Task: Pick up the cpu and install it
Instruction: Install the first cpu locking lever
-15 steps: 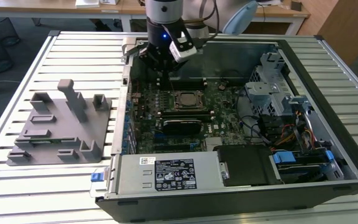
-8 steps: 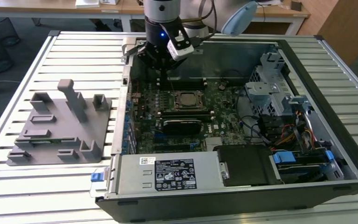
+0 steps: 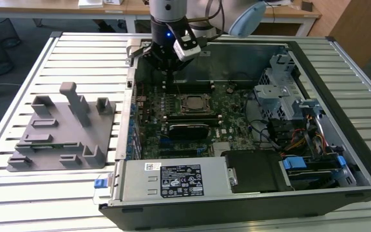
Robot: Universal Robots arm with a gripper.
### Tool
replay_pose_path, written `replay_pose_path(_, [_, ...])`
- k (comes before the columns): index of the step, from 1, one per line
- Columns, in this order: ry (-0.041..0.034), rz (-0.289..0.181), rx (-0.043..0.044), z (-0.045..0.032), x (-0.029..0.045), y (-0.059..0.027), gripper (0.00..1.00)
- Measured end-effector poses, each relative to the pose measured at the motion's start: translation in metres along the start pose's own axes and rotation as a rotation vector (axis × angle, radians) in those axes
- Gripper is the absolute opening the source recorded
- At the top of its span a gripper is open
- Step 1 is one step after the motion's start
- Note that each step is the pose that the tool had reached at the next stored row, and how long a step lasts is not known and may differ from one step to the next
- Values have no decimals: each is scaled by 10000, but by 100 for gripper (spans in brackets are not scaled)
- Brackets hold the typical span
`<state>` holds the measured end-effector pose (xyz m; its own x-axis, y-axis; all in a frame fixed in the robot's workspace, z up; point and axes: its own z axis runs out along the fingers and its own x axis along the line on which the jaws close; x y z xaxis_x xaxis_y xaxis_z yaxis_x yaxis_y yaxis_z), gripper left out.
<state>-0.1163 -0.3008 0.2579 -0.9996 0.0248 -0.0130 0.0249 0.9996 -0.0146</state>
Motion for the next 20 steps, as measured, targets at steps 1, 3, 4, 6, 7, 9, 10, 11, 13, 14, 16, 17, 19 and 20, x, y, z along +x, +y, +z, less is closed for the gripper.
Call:
replay_pose_path(1, [-1, 0, -1, 1, 0, 0, 12])
replay_pose_path(3, [1, 2, 0, 1, 0, 0, 12])
replay_pose_path(4, [0, 1, -1, 2, -1, 0, 12])
replay_pose_path(6, [-1, 0, -2, 5, -4, 0, 12])
replay_pose_path(7, [-2, 0, -2, 5, -6, 0, 12])
replay_pose_path(9, [-1, 1, -1, 7, -19, 1, 12])
replay_pose_path(10, [0, 1, -1, 7, -25, 1, 12])
replay_pose_path(11, [-1, 1, -1, 7, -32, 1, 12])
replay_pose_path(13, [0, 0, -1, 8, -46, 2, 12])
replay_pose_path(14, [-1, 1, -1, 8, -53, 2, 12])
replay_pose_path(16, [0, 1, -1, 8, -65, 3, 12])
replay_pose_path(17, [0, 1, -1, 8, -72, 3, 12])
replay_pose_path(19, [0, 0, -1, 9, -85, 3, 12])
replay_pose_path(20, [-1, 0, -1, 9, -92, 3, 12])
